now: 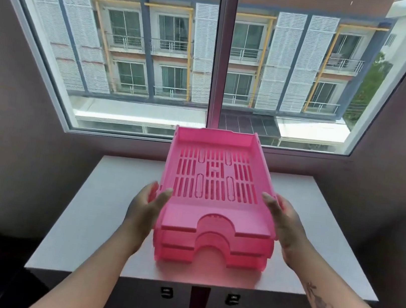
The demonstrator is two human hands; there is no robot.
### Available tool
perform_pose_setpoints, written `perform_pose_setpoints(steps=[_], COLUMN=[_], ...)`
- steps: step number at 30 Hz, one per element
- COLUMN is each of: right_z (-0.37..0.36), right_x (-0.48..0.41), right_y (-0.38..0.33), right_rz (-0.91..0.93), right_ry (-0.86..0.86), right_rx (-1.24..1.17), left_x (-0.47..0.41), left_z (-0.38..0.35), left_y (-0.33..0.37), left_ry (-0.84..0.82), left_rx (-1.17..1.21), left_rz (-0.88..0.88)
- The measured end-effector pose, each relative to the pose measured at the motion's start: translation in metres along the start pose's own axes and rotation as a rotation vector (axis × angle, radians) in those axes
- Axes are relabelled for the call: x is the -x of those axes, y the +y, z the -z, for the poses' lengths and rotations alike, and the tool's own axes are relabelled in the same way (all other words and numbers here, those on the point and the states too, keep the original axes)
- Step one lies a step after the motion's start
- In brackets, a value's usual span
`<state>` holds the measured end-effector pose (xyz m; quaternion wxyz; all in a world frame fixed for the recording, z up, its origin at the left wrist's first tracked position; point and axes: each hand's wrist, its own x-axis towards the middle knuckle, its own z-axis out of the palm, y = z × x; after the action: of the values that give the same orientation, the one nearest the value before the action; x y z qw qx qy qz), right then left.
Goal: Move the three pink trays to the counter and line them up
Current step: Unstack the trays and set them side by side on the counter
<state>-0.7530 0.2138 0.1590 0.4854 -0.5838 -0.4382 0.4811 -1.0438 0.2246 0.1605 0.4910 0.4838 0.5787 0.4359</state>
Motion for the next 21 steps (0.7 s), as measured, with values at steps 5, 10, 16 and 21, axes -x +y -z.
perform_pose_setpoints(steps=[5, 10, 16, 21], right_z=[-0.006, -0.016, -0.059, -0.131], right_x=[-0.029, -0.026, -0.012, -0.005], right_y=[-0.025, -0.029, -0.049, -0.052], right_rz=[-0.046, -0.041, 0.072, 0.047], right_ry=[0.132, 0.144, 0.098, -0.084], right_rx=[0.219, 0.329, 0.349, 0.251], left_x=[-0.02, -0.023, -0.021, -0.01], left_z=[-0.008, -0.004, 0.052, 0.13], left_y=[0.022, 0.015, 0.013, 0.007], left_ry=[0.084, 0.211, 0.307, 0.437], left_rx=[-0.148, -0.17, -0.199, -0.219], left_rz=[0.038, 0.002, -0.038, 0.001])
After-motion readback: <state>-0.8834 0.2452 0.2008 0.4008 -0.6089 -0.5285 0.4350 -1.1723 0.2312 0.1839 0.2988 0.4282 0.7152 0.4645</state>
